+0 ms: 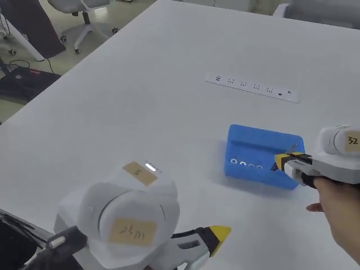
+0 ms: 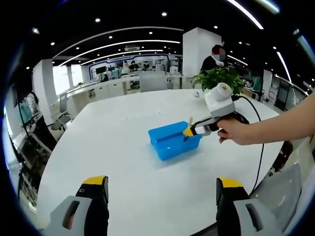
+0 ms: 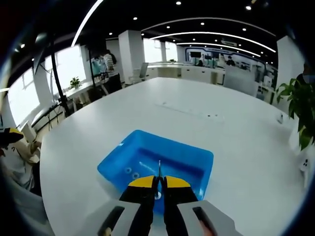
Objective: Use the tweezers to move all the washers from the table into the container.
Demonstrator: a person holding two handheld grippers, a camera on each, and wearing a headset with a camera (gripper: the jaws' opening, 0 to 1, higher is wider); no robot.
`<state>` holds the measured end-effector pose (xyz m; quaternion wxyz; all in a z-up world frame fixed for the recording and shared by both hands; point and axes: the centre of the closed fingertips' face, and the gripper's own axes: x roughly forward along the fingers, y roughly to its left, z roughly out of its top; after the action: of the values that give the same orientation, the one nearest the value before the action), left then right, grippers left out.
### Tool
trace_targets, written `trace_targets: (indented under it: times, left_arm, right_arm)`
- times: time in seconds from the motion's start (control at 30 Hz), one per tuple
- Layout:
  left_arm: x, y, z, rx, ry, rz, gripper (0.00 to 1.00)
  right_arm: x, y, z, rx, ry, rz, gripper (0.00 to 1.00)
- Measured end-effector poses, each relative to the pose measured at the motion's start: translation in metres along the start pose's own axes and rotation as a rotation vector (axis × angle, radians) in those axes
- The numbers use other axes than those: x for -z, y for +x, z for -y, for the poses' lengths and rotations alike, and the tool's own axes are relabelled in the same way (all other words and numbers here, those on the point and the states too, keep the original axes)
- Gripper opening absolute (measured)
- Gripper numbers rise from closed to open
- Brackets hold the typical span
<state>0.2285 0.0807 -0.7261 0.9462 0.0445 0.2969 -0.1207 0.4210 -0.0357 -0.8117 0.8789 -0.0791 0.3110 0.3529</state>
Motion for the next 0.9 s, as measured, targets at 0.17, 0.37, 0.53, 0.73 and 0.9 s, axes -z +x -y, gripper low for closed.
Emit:
trace_targets:
  times: [0.17, 0.37, 0.53, 0.73, 0.9]
  left_arm:
    - [-0.001, -0.003, -0.003, -0.007, 0.002, 0.008, 0.92]
    - [0.000, -0.009, -0.010, -0.016, 0.004, 0.015, 0.90]
    - [0.000, -0.012, -0.012, -0.021, 0.014, 0.029, 0.90]
    - [-0.003, -0.014, -0.012, -0.010, 0.027, 0.054, 0.85]
    - [-0.006, -0.018, -0.012, -0.013, 0.038, 0.069, 0.83]
  right_arm:
    - [-0.013, -0.011, -0.003, -0.002, -0.025, 0.031, 0.02]
    - [-0.041, -0.044, -0.018, -0.047, -0.096, 0.116, 0.01]
    - [-0.050, -0.071, -0.040, -0.106, -0.206, 0.110, 0.01]
    - [-0.021, -0.084, -0.059, -0.116, -0.401, -0.002, 0.01]
    - [0.013, -0.086, -0.064, -0.147, -0.473, -0.107, 0.01]
